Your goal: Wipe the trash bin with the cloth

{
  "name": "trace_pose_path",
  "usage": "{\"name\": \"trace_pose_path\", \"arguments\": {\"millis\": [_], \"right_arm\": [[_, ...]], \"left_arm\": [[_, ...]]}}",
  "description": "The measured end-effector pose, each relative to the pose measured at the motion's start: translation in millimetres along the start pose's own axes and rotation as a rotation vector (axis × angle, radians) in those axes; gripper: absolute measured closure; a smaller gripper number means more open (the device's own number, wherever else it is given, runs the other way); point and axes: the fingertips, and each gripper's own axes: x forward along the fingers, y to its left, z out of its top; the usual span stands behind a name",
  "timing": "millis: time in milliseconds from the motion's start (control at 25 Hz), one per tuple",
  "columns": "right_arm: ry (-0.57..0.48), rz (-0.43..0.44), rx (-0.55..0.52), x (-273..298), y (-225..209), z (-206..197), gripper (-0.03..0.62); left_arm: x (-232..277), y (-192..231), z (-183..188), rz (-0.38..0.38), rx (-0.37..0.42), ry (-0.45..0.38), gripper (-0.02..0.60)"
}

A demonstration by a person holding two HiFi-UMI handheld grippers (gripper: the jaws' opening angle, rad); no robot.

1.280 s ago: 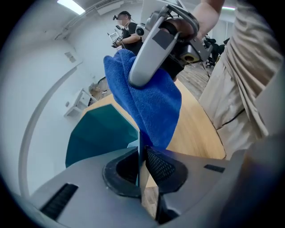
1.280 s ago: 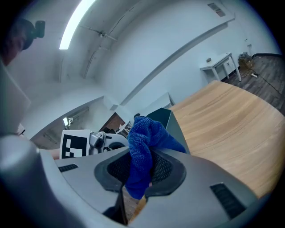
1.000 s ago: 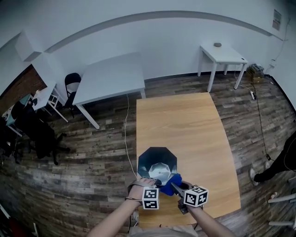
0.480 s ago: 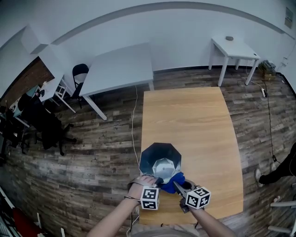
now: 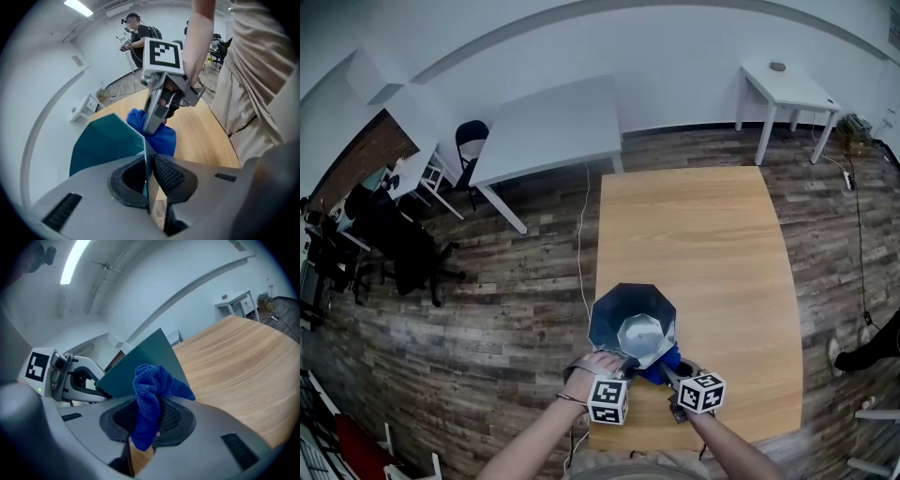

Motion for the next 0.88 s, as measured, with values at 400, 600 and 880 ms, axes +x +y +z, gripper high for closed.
{"name": "trace_pose_path", "arguments": {"millis": [400, 600, 880], "right_arm": [[0.172, -0.128, -0.016, 49.5, -64.8, -62.9, 0.514], [0.290, -0.196, -0.003, 79.7, -100.8, -97.9, 0.514], [0.372, -0.254, -0.037, 95.1, -127.6, -113.3, 0.514]], "left_arm": [[-1.3, 0.1, -0.8, -0.029, 0.027, -0.016, 0.541], [-2.4, 2.0, 0.9, -0.041, 0.031, -0.025, 0.541], [-0.1, 3.5, 1.4, -0.039, 0.042, -0.026, 0.541]]}}
